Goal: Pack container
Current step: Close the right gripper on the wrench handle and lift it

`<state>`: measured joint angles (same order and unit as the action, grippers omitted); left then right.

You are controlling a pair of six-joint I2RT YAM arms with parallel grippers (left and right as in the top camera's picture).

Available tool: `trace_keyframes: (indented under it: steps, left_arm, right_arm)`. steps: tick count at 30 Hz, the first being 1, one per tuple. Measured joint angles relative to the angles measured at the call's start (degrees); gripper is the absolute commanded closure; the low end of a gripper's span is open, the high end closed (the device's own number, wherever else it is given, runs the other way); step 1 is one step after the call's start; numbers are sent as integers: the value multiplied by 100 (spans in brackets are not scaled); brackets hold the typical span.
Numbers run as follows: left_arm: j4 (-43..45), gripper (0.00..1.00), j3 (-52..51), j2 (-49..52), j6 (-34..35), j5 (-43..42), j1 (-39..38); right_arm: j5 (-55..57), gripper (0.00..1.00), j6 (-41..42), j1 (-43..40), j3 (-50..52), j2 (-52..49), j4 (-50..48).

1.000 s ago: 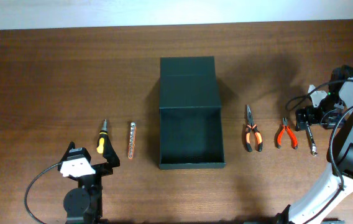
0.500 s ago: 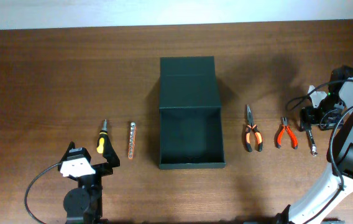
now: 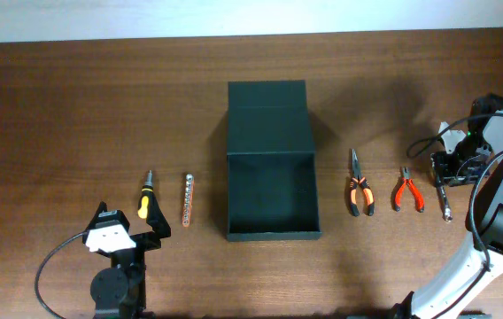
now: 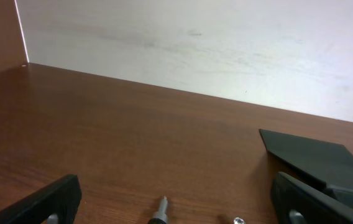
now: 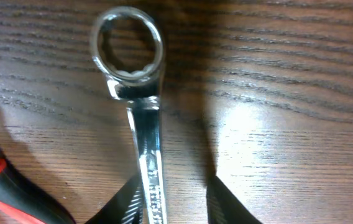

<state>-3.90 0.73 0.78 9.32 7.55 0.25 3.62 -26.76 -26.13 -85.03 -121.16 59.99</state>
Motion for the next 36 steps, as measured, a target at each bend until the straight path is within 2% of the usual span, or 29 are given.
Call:
trace_keyframes:
  steps: [4,12,27,36]
  left_arm:
    - [0,1,0,0,0,0,0]
    - [0,1,0,0,0,-2,0]
    - [0,1,0,2,0,0,0]
    - [0,1,0,0,0,0,0]
  right_arm:
    - [0,75,7,0,0,0,-2]
    - [-2,87,42,0,0,0,0]
    - [-2,87,131,0,0,0,-9]
    - [-2,96,203,0,-2,0,-48]
